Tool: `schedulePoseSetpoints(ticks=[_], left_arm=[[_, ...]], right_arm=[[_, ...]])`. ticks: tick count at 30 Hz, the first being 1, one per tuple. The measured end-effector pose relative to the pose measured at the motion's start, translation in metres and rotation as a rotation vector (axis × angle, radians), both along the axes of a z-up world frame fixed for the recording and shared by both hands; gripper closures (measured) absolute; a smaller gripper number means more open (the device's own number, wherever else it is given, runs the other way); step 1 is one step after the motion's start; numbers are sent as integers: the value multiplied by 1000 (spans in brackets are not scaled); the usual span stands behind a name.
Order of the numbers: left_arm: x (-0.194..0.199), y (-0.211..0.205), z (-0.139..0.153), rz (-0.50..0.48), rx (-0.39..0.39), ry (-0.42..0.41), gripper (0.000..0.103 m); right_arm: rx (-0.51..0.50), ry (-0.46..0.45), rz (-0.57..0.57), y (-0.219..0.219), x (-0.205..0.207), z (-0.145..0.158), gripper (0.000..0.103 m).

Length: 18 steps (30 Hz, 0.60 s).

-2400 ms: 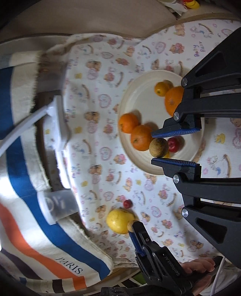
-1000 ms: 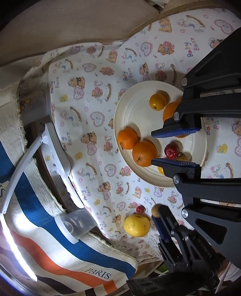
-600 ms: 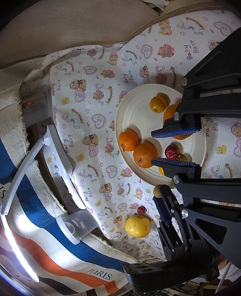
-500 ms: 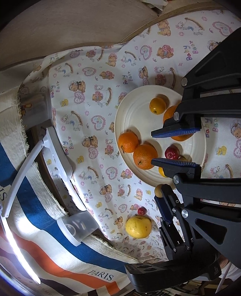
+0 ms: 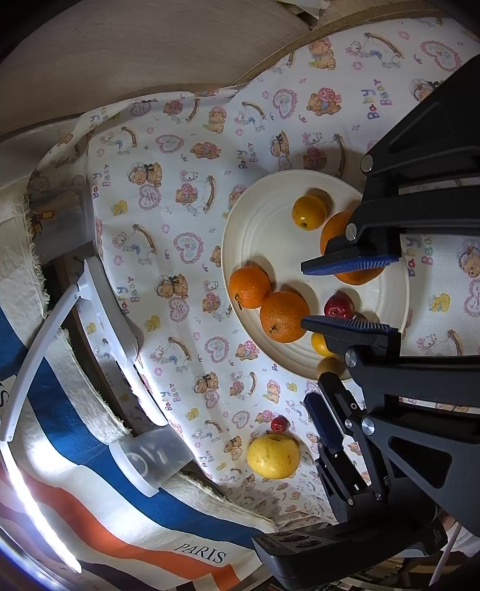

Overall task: Organize fruits
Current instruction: 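Lower both brown fruits onto the white plate and open both tools, then withdraw both tools and move them toward the large yellow apple and red apple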

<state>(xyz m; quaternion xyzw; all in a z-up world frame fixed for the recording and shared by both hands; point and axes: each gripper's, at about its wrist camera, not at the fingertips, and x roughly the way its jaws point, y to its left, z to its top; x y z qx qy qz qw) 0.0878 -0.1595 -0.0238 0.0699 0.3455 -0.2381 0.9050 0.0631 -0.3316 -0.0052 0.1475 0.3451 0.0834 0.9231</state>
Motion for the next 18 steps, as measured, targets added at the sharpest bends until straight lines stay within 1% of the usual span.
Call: schedulePoseSetpoints(ticks=[3,7,8,9,11,13,15,16,17,18], left_arm=[[-2,7,5,12,-4,-17,64],[-12,19,15,34,-7,-75,54],[-16,21,18,39,-4,-93,48],[-20,25,21,45,0,-117,45],[-29,31,28,59,7,-176,33],[-38,38,34,73,7,-223,25],[-46,45,39,83,-3,-260,21],[-48,49,42,90,-11,-272,17],[-51,53,44,100,-21,-282,11],[-53,57,46,114,-34,-295,9]], right_arm=[[-4,0,2,0,0,-1,80],[-1,1,1,1,0,0,80],[-1,0,0,1,0,0,80],[-2,-1,0,1,0,0,80],[-4,-5,-3,1,0,0,80],[-10,-12,-4,2,-1,1,80],[-19,-23,-6,3,-2,2,80],[-24,-31,-8,4,-3,3,79],[-28,-39,-10,5,-5,4,78],[-34,-49,-14,6,-6,5,70]])
